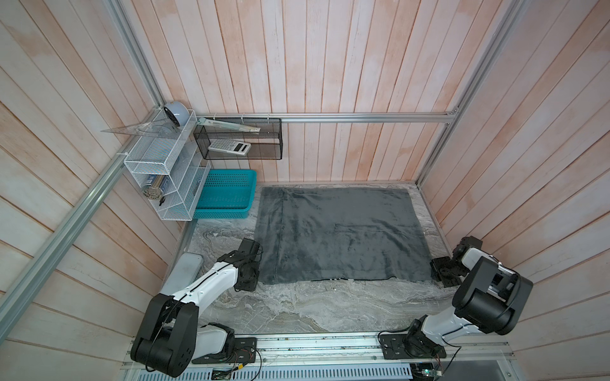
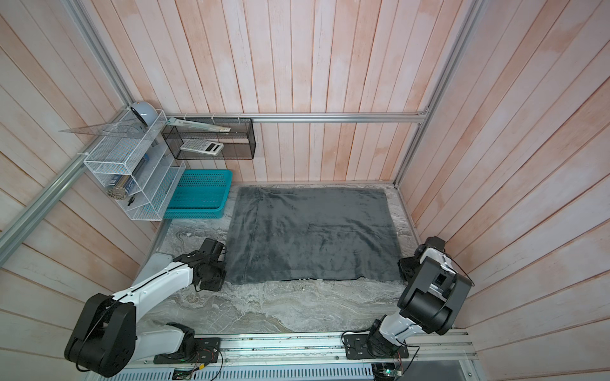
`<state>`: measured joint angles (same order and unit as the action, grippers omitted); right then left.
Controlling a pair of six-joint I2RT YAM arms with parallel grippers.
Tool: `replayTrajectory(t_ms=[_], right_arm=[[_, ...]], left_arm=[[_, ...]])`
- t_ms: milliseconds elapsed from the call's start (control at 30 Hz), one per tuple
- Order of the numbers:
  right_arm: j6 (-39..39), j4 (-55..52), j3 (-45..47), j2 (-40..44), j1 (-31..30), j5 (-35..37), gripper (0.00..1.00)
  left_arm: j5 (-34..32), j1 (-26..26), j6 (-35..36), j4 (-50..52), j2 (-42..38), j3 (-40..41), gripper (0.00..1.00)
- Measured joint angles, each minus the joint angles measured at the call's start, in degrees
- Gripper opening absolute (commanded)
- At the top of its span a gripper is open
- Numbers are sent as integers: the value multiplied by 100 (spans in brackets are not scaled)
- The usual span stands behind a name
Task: Roll up the pillowcase
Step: Fold the pillowcase at the center of the board.
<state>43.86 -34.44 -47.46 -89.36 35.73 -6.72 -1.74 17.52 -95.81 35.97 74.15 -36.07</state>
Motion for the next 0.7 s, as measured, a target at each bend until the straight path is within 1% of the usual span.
replayTrajectory(t_ms=[167, 433, 533, 700], right_arm=[[-81, -11, 175, 398, -2, -133, 0], [-50, 59, 269, 1456, -2, -614, 0], [79, 181, 267, 1661, -2, -820, 0], [590, 544, 140, 1716, -17, -1204, 0]], left_arm=[[-2, 0, 0, -24, -125, 116, 0], [-31, 0, 70, -90, -769, 227, 0], [-103, -7, 319, -66, -844, 15, 0], [-192, -107, 850, -234, -844, -730, 0]])
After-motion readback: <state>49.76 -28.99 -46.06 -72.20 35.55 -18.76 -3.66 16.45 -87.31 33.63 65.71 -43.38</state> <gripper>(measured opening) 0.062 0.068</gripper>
